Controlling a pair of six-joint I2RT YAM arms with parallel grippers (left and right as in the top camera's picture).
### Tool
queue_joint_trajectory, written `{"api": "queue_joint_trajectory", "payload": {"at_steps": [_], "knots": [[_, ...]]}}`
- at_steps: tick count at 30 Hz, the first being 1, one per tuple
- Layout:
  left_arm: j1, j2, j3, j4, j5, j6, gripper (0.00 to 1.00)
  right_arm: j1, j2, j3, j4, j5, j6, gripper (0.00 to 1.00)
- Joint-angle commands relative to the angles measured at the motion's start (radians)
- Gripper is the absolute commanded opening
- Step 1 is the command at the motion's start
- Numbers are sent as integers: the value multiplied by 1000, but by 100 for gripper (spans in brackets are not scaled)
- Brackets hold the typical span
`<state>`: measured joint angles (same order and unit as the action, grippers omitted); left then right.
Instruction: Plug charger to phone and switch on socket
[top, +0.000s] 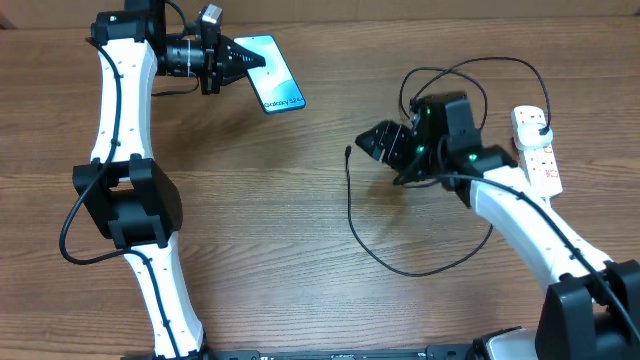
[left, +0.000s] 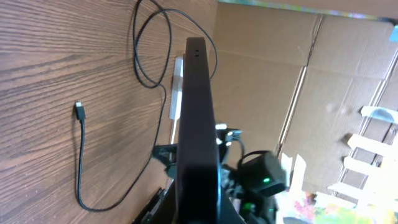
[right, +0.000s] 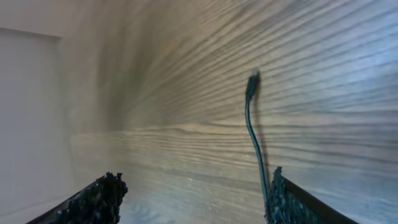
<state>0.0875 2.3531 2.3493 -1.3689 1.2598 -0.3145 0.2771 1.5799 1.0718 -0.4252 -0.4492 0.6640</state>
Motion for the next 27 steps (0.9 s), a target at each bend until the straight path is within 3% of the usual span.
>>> {"api": "queue_joint_trajectory", "payload": {"at_steps": [1,9,27], "knots": [[2,-3,10,-5,71,49,4,2,42,107,-42,48,-87,72],[5,-3,10,-3,77,45,4,14,271,281,-184,44,-154,68],[8,-3,10,-11,76,45,4,108,475,277,-87,53,-85,53]]}}
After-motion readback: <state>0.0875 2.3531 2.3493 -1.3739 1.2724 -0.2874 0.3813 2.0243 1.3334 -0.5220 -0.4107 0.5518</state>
